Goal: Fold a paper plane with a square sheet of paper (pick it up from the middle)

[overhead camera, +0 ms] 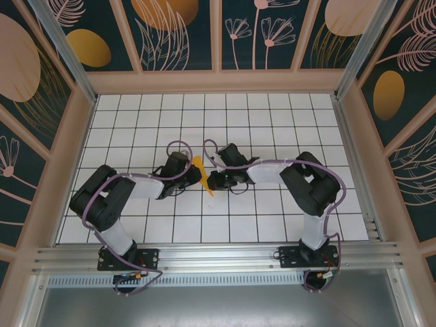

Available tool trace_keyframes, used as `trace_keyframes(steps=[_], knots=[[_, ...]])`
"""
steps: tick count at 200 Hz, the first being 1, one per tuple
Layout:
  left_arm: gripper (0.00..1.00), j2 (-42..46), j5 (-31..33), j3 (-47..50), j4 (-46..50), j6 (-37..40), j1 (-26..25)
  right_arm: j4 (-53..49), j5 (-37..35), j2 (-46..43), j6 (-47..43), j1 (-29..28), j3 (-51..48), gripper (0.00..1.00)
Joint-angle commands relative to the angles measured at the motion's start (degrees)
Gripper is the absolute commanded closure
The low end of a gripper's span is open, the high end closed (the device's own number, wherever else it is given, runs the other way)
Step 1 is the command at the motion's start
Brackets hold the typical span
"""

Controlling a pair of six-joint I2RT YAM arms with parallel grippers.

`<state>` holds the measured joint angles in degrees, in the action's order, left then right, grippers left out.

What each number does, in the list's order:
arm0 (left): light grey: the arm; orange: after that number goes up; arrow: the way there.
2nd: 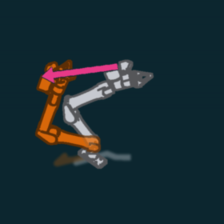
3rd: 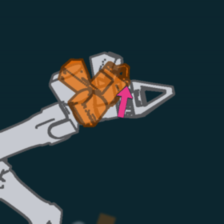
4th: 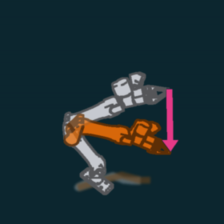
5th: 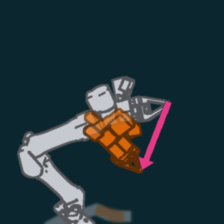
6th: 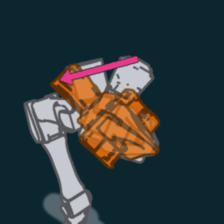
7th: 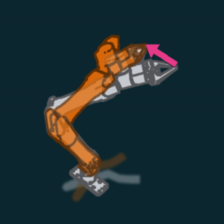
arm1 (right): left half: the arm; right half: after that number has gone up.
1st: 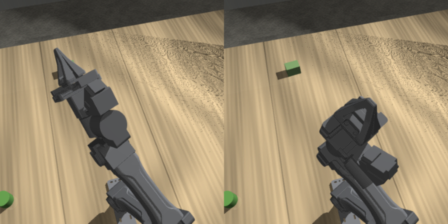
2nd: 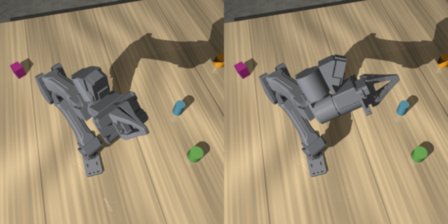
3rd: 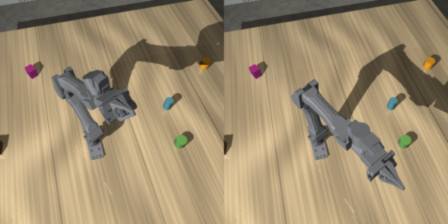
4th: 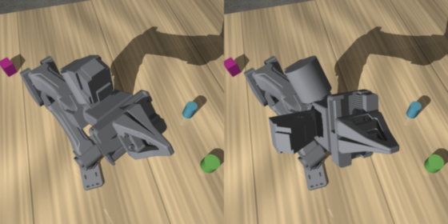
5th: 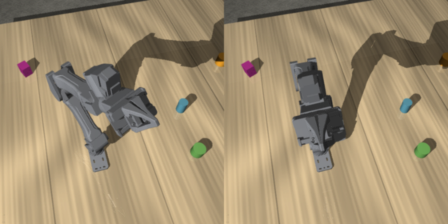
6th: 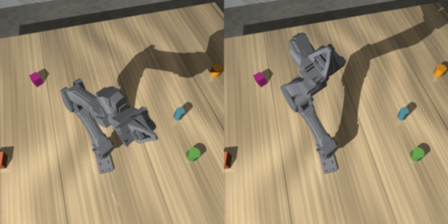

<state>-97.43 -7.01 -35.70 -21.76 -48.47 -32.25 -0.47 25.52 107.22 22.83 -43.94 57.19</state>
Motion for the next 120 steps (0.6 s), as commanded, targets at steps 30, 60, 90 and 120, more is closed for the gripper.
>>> trace_keyframes(steps=[30,60,90,120], knots=[[0.87,-3.54,3.25,-2.46,7.72,-0.22,0.35,-0.88,0.03,-2.76,-0.73,-1.39,1.66,0.96],[0.88,-3.73,3.16,-2.82,8.43,-0.40,0.35,0.17,1.63,0.15,0.00,-1.72,2.41,0.99],[0.88,-3.74,3.31,-2.92,9.00,-0.40,0.35,-0.07,2.83,2.12,-0.20,-2.09,3.66,0.99],[0.88,-3.91,3.53,-2.90,9.46,-0.36,0.34,-2.36,0.52,3.90,-0.45,-2.05,4.74,1.00]])
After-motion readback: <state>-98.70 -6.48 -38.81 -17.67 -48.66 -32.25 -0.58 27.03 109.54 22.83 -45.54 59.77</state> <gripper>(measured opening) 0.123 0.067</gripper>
